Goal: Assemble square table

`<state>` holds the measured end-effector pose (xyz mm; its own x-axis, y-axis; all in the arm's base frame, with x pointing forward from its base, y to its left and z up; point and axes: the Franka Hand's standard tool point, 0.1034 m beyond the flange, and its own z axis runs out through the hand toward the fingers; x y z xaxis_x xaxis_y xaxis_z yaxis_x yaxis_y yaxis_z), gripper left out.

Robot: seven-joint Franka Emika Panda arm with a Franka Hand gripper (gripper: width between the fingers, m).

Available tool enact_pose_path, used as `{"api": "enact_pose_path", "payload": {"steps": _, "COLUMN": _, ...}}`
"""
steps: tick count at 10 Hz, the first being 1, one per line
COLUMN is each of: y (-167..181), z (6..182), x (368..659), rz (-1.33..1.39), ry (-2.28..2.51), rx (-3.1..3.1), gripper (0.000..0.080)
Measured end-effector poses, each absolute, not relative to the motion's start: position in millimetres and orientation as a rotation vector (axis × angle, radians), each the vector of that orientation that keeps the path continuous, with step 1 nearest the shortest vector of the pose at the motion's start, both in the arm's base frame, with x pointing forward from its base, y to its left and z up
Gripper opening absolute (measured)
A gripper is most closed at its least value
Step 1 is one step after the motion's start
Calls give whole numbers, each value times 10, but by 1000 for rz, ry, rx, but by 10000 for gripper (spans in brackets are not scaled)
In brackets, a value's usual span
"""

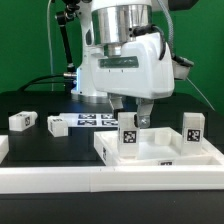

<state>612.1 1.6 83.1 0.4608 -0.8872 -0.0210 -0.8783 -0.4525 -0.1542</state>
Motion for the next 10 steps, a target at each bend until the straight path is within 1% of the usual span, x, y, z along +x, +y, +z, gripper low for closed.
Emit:
{"api": "enact_pose_path", "payload": {"steps": 1, "y": 24, "z": 830, "x": 6121, "rz": -99, "ry": 1484, "rx": -2606, "gripper": 648}}
{"api": "enact_pose_path", "payload": {"steps": 10, "y": 73, "z": 814, "x": 6145, "rz": -190, "ry": 492, "rx": -3010, "gripper": 649}}
